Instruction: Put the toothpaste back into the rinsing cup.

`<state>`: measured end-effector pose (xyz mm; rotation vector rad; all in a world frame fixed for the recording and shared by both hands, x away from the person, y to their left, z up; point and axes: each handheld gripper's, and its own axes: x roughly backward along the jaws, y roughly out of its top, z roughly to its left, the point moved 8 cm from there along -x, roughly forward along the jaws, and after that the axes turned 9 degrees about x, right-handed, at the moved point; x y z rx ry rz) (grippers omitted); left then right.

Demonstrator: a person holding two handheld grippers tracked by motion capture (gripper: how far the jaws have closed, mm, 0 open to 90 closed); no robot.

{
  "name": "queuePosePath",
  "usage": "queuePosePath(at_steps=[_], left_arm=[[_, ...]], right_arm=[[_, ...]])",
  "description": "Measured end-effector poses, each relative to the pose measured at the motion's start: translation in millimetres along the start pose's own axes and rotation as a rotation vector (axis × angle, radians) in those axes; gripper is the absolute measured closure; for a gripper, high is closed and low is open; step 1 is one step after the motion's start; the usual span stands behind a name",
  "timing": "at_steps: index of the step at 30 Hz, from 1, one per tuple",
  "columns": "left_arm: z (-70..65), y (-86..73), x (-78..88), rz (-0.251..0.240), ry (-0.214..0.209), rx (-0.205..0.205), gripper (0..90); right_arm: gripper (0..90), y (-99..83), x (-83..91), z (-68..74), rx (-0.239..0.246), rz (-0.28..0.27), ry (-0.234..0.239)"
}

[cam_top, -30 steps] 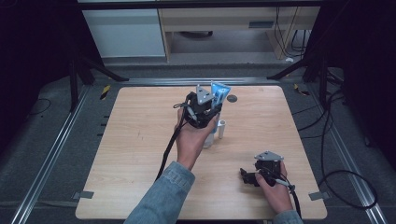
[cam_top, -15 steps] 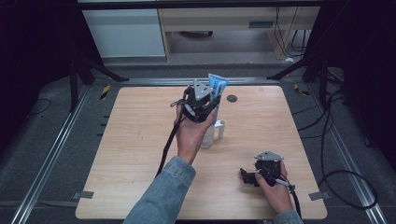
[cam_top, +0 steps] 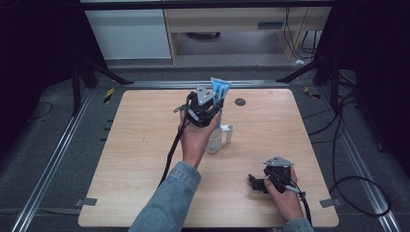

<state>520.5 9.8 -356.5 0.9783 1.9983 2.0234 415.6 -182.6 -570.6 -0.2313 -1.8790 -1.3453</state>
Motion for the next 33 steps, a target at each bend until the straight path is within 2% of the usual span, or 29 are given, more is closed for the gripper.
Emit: queuePosePath(at_steps=[8,16,17,19,21,33], left_arm=[[3.0,-6.4,-2.4,0.001,0.004,0.001,71.8],[6.3,-21.7,-8.1,0.023,0.005,0.017,71.8],[7.0,-24.2,-9.2,0.03,-0.003,0.032,71.8],[7.7,-26.1,-10.5,0.031,-0.001,0.038,71.9],[8.7,-28.7,-11.7,0.037,0.005,0.027,71.8],[12.7,-45.4,-18.4,0.059,0.017,0.031,71.8]], right_arm=[[0.4,0.0,0.0,0.0,0.001,0.0,0.001],[0.4,0.1,-0.1,0.0,0.001,-0.001,0.001],[0.4,0.0,-0.1,0.0,0.0,-0.001,0.001],[0.4,0.0,-0.1,0.1,0.001,-0.001,0.001],[0.4,0.0,-0.1,0.0,0.001,-0.001,0.001],[0.4,0.1,-0.1,0.0,0.001,-0.001,0.001]])
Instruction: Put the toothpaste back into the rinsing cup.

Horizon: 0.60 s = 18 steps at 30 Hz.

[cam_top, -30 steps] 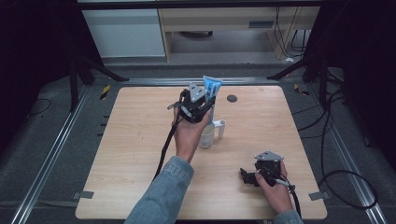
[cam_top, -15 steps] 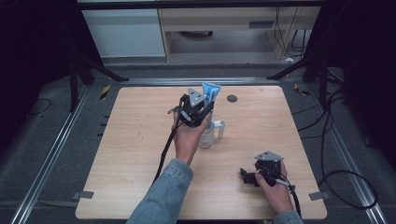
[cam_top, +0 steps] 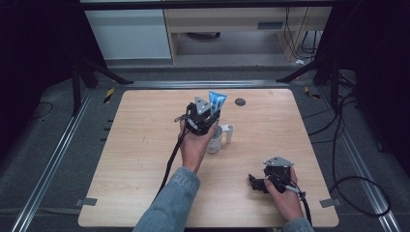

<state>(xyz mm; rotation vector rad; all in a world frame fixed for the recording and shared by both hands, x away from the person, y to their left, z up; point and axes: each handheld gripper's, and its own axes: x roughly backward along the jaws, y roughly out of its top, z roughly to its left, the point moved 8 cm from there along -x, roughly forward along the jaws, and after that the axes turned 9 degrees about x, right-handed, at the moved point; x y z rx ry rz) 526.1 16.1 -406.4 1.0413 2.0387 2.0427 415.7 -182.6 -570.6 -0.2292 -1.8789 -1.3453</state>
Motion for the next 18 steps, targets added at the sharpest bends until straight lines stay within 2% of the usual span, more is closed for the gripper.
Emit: queuePosePath(at_steps=[18], left_arm=[[0.0,-12.6,-4.9,0.03,0.006,-0.009,71.7]], right_arm=[[0.4,0.0,0.0,0.0,0.0,0.0,0.0]])
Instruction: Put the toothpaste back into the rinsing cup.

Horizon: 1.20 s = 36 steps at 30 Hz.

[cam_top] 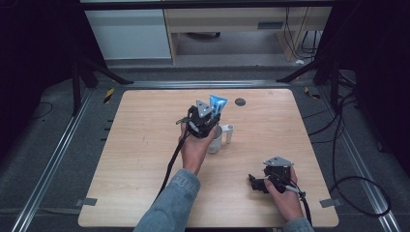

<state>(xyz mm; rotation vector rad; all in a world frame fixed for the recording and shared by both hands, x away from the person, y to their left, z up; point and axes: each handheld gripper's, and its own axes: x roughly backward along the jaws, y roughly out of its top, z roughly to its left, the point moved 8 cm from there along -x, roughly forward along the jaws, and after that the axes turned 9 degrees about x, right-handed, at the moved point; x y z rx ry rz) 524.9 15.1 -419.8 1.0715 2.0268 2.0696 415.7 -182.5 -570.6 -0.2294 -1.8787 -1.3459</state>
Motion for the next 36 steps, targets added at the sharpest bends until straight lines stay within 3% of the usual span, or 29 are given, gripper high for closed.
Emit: queuePosePath(at_steps=[36], left_arm=[[0.7,-15.1,-2.0,0.019,0.014,0.004,71.6]], right_arm=[[0.4,0.0,0.0,0.1,-0.001,0.0,0.0]])
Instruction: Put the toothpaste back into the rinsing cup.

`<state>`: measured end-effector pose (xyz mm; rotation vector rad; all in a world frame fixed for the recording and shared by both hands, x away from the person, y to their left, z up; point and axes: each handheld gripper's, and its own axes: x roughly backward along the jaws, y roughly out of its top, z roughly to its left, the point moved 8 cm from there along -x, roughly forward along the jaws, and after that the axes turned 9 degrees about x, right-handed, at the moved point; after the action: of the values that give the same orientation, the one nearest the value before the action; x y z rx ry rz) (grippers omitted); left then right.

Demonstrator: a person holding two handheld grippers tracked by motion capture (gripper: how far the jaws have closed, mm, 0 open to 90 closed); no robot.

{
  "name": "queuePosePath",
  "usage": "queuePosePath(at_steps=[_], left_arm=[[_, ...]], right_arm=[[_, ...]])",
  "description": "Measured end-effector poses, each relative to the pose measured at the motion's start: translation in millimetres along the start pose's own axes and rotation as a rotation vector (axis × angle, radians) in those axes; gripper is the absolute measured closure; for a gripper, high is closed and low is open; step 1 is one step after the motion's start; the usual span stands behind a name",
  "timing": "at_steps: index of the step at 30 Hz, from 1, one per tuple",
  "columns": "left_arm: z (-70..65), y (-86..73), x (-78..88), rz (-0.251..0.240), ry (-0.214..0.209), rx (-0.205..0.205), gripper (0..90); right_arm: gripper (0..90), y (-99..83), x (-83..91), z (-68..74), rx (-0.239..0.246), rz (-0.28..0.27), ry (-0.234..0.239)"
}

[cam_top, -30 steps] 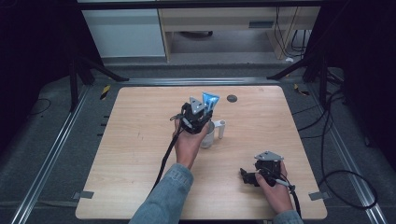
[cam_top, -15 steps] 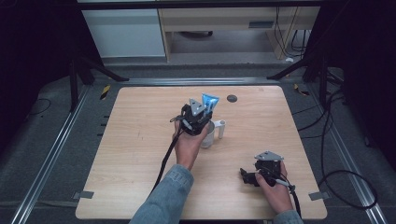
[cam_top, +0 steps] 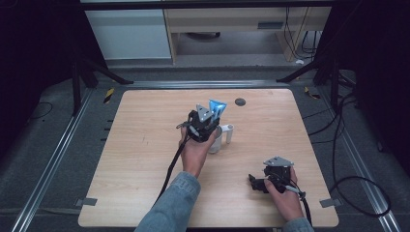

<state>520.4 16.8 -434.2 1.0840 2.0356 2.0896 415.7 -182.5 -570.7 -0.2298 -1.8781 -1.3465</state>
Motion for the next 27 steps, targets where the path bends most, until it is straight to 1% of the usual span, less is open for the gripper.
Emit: queuePosePath(at_steps=[10,19,27], left_arm=[[0.5,-2.2,-1.2,0.011,0.004,-0.003,71.5],[-1.7,-3.8,-2.3,0.004,0.01,-0.004,71.4],[-1.6,-8.4,-3.6,0.005,0.025,0.003,71.4]], right_arm=[[0.4,0.0,0.0,0.0,0.0,0.0,0.0],[0.4,0.0,0.0,0.0,0.0,0.0,0.0],[0.4,0.0,0.0,0.0,0.001,0.0,0.0]])
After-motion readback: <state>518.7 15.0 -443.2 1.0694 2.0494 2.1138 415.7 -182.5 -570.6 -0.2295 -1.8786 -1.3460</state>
